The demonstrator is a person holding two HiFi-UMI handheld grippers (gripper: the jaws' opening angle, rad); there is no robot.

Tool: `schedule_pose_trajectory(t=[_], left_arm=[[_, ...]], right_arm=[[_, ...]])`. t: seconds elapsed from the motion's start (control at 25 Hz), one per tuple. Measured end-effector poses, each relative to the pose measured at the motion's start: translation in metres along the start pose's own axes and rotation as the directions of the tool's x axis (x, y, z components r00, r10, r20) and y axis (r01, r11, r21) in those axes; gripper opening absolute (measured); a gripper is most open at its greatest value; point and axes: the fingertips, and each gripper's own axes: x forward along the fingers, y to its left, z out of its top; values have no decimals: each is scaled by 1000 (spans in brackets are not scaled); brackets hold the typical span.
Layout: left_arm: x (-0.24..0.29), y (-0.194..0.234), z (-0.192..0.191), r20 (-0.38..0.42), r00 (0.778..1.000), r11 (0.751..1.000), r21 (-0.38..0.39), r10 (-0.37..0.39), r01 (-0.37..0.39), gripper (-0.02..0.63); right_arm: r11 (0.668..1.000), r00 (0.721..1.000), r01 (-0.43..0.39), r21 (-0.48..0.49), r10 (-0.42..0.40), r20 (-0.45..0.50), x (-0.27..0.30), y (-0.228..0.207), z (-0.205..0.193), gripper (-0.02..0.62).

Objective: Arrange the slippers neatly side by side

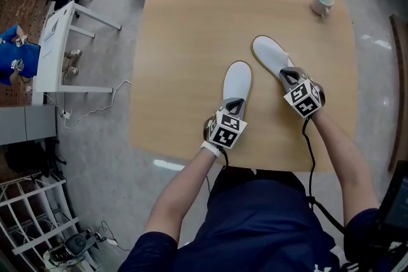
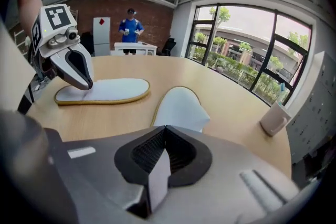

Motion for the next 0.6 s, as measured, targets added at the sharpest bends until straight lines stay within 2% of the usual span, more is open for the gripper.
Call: schedule_pose_trajectory(t=[0.12, 0.28, 0.48, 0.6], left_arm=[[12, 3, -5, -27, 1000, 1000, 25, 11, -11, 5], [21, 5, -15, -33, 999, 999, 31, 28, -27, 5], [24, 8, -17, -1, 1000, 999, -28, 21, -21, 5], [25, 7, -18, 9, 1000, 999, -37, 7, -6, 5]], right_arm=[[1000, 999, -9, -23, 8, -34, 10, -1, -11, 11], [996, 1000, -12, 93, 12, 4, 14, -4, -17, 10], [989, 1000, -6, 149, 5, 4, 17, -4, -20, 11], [985, 1000, 18, 173, -18, -2, 16, -4, -23, 10]])
